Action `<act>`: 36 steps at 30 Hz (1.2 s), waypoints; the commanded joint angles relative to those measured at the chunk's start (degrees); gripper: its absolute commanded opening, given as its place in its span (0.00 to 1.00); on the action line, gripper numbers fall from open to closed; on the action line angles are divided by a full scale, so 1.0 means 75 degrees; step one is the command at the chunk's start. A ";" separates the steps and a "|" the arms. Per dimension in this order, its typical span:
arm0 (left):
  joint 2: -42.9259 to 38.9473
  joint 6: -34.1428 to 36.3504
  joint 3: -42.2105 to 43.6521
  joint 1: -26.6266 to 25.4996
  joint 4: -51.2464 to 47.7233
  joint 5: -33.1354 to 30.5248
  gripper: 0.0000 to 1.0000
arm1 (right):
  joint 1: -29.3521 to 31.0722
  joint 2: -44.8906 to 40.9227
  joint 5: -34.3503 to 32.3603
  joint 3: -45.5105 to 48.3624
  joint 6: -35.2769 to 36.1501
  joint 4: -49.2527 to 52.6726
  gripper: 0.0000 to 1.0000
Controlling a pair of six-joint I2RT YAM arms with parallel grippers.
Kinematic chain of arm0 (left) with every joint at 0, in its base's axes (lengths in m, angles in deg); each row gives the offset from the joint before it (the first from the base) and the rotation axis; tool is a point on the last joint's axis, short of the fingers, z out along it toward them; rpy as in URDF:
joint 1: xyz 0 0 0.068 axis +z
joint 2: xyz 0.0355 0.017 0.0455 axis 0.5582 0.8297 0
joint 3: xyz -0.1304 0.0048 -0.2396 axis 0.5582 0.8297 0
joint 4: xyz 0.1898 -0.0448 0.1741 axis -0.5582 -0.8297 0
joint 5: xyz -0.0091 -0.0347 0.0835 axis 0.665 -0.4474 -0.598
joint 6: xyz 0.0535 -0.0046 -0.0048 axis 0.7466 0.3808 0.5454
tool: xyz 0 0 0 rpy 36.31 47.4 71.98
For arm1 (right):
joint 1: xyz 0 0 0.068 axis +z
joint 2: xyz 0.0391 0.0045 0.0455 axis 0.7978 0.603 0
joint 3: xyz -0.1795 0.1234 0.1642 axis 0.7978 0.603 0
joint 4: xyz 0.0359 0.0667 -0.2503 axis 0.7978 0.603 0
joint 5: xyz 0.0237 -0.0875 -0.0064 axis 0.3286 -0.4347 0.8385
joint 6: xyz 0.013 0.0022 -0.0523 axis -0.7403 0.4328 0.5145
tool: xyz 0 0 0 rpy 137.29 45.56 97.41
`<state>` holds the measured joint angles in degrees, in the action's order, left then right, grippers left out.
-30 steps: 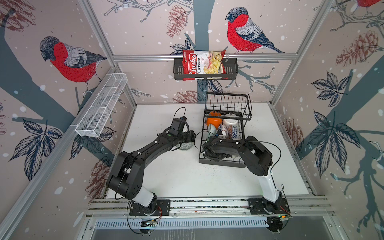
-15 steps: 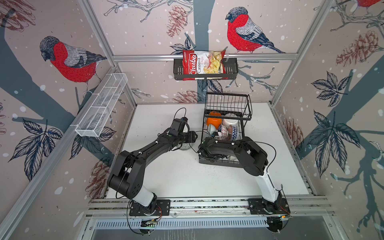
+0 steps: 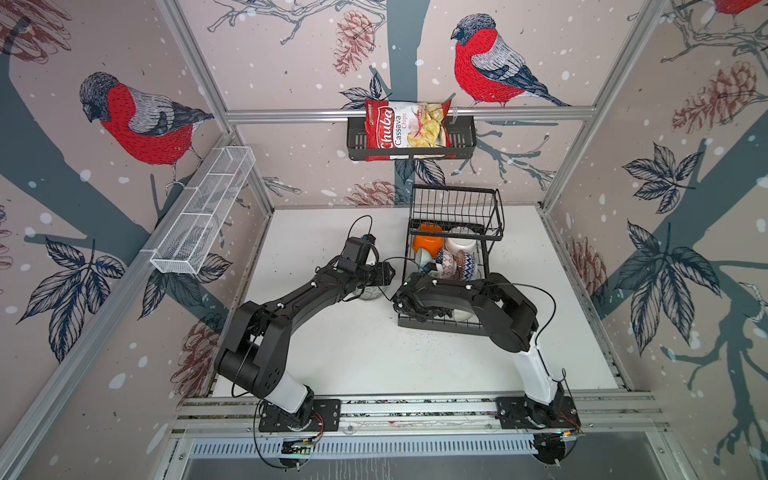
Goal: Load the bowls into the dish rack
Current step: 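Open the right gripper to release the cream bowl in the rack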
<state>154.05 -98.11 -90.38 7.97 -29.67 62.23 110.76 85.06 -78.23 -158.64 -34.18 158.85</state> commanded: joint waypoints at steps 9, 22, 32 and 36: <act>-0.0073 0.0029 -0.0037 0.0001 0.0035 -0.0209 0.63 | -0.0024 -0.0671 0.0727 -0.0036 0.0350 -0.1366 0.59; -0.0005 0.0079 -0.0177 0.0005 -0.0135 -0.0320 0.63 | -0.0195 -0.1053 0.0669 0.0285 0.0421 -0.1608 0.73; -0.0038 0.0070 -0.0235 0.0005 -0.0258 -0.0438 0.63 | -0.0283 -0.1369 0.0599 0.0319 0.0539 -0.1704 0.76; -0.0062 0.0058 -0.0232 0.0006 -0.0362 -0.0542 0.63 | -0.0284 -0.1644 0.0653 0.0319 0.0784 -0.1954 0.79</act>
<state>153.75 -98.15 -91.91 7.93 -30.50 60.66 108.64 74.44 -72.87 -156.10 -29.29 146.16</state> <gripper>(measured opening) 0.627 0.788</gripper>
